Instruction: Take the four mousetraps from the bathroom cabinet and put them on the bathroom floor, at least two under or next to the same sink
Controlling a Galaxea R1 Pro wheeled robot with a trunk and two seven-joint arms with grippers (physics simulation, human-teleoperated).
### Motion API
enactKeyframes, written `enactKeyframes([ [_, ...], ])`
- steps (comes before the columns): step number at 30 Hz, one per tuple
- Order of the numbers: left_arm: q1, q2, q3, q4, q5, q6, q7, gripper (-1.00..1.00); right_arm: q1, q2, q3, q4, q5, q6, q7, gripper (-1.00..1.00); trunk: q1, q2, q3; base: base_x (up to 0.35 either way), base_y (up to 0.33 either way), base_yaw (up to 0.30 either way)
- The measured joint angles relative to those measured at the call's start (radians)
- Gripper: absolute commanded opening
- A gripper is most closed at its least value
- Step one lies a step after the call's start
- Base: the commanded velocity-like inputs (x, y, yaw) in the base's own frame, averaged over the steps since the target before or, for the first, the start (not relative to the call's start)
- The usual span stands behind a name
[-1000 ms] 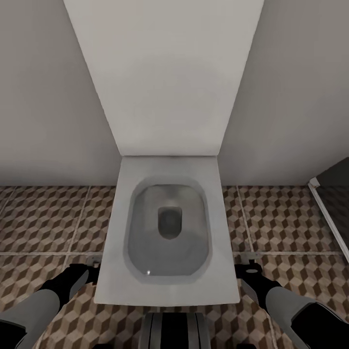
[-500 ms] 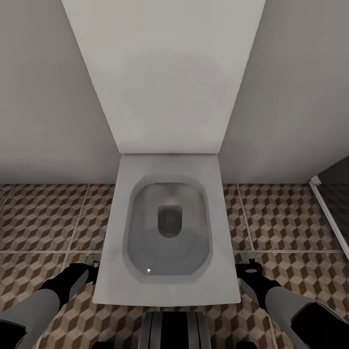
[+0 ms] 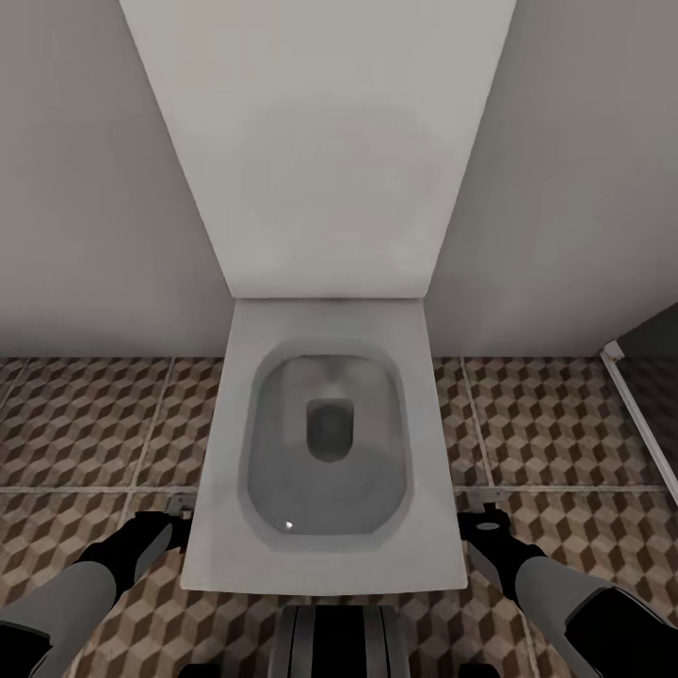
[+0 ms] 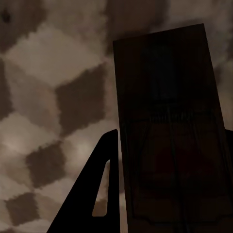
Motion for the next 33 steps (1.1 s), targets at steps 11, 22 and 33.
enactKeyframes([
  [11, 0.001, 0.001, -0.004, 0.002, 0.0, 0.0, 0.006, 1.0, 0.001, 0.0, -0.005, 0.002, -0.022, 0.002, 0.026, 1.0, 0.001, 0.0, 0.0, 0.0, 0.0, 0.0],
  [22, 0.001, 0.001, -0.004, 0.002, 0.0, 0.0, 0.006, 1.0, 0.001, 0.001, -0.005, 0.002, -0.022, 0.002, 0.026, 1.0, 0.001, 0.0, 0.0, 0.0, 0.0, 0.0],
  [33, 0.001, 0.001, -0.004, 0.002, 0.0, 0.0, 0.006, 1.0, 0.001, 0.0, -0.005, 0.002, -0.022, 0.002, 0.026, 1.0, 0.001, 0.0, 0.0, 0.0, 0.0, 0.0],
])
